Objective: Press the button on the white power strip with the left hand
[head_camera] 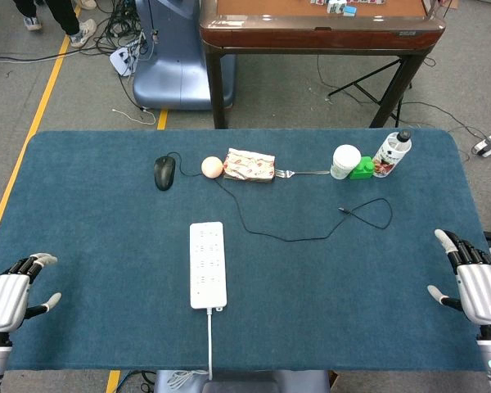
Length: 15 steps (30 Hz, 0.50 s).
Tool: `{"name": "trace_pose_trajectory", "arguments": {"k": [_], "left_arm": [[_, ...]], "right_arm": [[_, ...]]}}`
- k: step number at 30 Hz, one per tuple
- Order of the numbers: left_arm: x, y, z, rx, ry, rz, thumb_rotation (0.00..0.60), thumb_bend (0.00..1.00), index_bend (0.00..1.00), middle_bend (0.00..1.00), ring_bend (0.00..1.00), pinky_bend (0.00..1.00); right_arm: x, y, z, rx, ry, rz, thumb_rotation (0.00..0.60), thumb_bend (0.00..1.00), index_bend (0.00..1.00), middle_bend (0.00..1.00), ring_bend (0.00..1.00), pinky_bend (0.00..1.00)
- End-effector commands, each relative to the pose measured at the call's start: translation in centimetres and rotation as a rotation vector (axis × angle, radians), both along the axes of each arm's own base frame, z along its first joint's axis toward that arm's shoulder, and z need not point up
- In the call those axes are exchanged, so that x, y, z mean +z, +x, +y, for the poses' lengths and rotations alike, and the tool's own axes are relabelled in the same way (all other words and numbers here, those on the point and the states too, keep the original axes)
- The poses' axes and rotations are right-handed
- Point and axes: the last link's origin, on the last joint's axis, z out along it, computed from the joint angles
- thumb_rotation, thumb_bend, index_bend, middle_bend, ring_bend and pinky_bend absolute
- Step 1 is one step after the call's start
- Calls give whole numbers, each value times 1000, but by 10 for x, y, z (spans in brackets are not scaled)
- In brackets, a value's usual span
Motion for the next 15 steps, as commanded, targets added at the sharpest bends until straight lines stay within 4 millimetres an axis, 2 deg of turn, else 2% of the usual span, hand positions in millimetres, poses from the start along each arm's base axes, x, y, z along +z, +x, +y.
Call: {"name": "trace_pose_trajectory", "arguments": {"k": [1, 8, 11, 13, 15], "left_arm": [[-1, 0, -1, -1, -4, 1, 600, 179, 387, 304, 320, 514], [1, 4, -4, -16, -9, -22, 600, 180, 381, 305, 321, 521], [3, 13, -4, -51, -14, -66, 600, 180, 365, 327, 343, 582], [4, 23, -2, -102, -23, -114, 600, 180, 359, 402, 443, 693], [3, 33, 0, -161, -62, -143, 600, 180, 367, 570, 579, 814]], "right_arm": [[-1, 2, 1, 10, 6, -9, 600, 67, 94, 137, 164, 282], [-3, 6, 2, 27, 18, -29, 600, 79, 104, 143, 164, 284], [-1, 7, 2, 31, 7, -41, 600, 85, 111, 148, 164, 285], [1, 6, 4, 33, 2, -50, 600, 87, 117, 151, 165, 287], [4, 7, 5, 41, -5, -59, 600, 88, 117, 152, 165, 287]]}}
